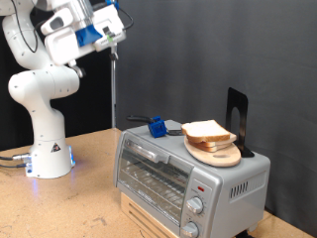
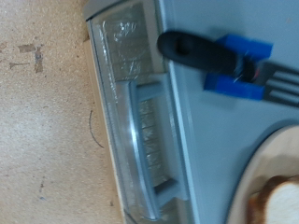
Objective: Make a piece of toast with the oven
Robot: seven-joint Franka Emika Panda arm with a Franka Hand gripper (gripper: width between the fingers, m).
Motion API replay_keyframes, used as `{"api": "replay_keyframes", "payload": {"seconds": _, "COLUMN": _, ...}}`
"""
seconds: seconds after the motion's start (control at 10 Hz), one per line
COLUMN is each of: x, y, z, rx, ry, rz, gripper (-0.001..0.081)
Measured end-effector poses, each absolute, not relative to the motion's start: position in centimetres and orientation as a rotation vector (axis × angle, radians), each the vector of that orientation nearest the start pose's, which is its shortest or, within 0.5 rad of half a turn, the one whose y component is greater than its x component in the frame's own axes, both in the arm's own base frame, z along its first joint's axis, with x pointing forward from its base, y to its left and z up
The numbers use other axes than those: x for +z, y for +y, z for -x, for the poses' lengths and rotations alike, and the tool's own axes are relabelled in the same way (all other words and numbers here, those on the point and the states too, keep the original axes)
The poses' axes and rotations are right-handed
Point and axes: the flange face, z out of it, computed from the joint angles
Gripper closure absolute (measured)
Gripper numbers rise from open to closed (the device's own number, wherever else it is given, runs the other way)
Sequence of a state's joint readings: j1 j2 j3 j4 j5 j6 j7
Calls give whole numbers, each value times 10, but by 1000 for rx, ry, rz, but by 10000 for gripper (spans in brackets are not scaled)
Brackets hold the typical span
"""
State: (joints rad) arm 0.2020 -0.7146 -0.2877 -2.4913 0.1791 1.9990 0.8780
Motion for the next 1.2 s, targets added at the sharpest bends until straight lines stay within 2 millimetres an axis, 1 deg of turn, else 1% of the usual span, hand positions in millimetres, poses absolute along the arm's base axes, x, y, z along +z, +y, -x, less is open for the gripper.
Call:
{"api": "replay_keyframes", "payload": {"seconds": 0.3, "x": 498, "y": -38, "z": -386, "rx": 18, "ry": 1413, "rz": 2377, "gripper": 124}}
{"api": "replay_keyframes", "payload": {"seconds": 0.5, "x": 475, "y": -39, "z": -398, "rx": 64, "ry": 1446, "rz": 2398, "gripper": 124}}
{"api": "replay_keyframes", "payload": {"seconds": 0.7, "x": 455, "y": -38, "z": -406, "rx": 95, "ry": 1446, "rz": 2432, "gripper": 124}}
{"api": "replay_keyframes", "payload": {"seconds": 0.9, "x": 444, "y": -36, "z": -411, "rx": 113, "ry": 1448, "rz": 2451, "gripper": 124}}
{"api": "replay_keyframes", "payload": {"seconds": 1.1, "x": 442, "y": -35, "z": -412, "rx": 116, "ry": 1450, "rz": 2454, "gripper": 124}}
{"api": "replay_keyframes", "payload": {"seconds": 1.2, "x": 442, "y": -35, "z": -413, "rx": 110, "ry": 1421, "rz": 2428, "gripper": 124}}
